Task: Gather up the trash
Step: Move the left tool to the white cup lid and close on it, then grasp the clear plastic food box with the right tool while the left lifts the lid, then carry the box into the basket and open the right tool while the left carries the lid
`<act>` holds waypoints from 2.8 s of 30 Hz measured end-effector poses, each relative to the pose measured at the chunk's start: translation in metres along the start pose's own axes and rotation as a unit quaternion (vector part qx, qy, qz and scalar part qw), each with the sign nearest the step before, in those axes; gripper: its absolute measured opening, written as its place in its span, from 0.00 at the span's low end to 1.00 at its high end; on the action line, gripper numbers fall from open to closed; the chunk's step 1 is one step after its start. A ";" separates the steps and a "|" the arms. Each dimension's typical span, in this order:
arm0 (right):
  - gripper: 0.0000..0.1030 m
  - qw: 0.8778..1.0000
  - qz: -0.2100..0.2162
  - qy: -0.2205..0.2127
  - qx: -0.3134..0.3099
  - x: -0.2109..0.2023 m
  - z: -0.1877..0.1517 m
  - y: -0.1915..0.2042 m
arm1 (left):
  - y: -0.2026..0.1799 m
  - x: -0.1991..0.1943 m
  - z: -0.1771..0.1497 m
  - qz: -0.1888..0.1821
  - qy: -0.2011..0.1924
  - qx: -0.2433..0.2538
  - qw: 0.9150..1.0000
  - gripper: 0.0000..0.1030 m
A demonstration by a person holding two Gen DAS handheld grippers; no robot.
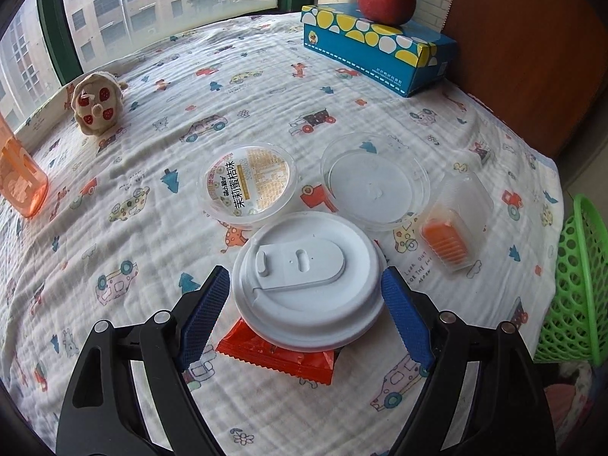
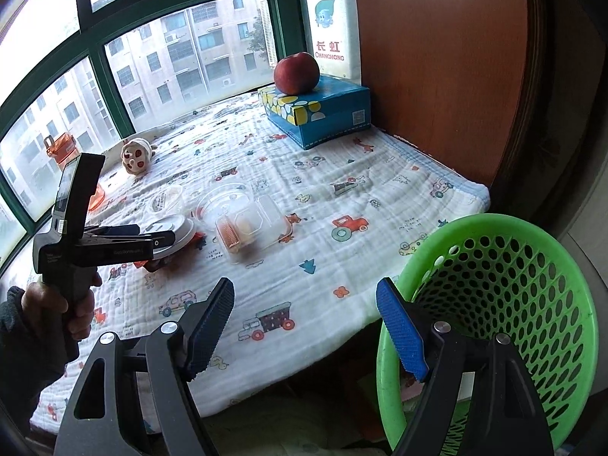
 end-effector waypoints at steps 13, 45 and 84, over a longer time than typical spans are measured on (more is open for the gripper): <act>0.72 0.999 0.036 0.027 -0.011 0.040 0.014 0.020 | 0.009 -0.019 -0.003 -0.020 -0.026 -0.007 0.999 0.65; 0.74 0.988 0.051 0.113 -0.090 0.161 0.044 0.039 | 0.039 -0.069 0.004 -0.071 -0.080 -0.038 0.994 0.64; 0.74 0.998 -0.060 -0.012 0.029 -0.058 -0.023 -0.086 | -0.136 -0.161 -0.012 -0.152 -0.132 0.074 0.977 0.64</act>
Point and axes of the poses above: each gripper's, at about its wrist camera, not at the fingertips, and x roughly the way its jaws point, y to its left, z to its top, the point moved 4 cm from there along x, roughly the way its jaws point, and after that the axes turned 8 degrees about z, right-handed, at the moved point
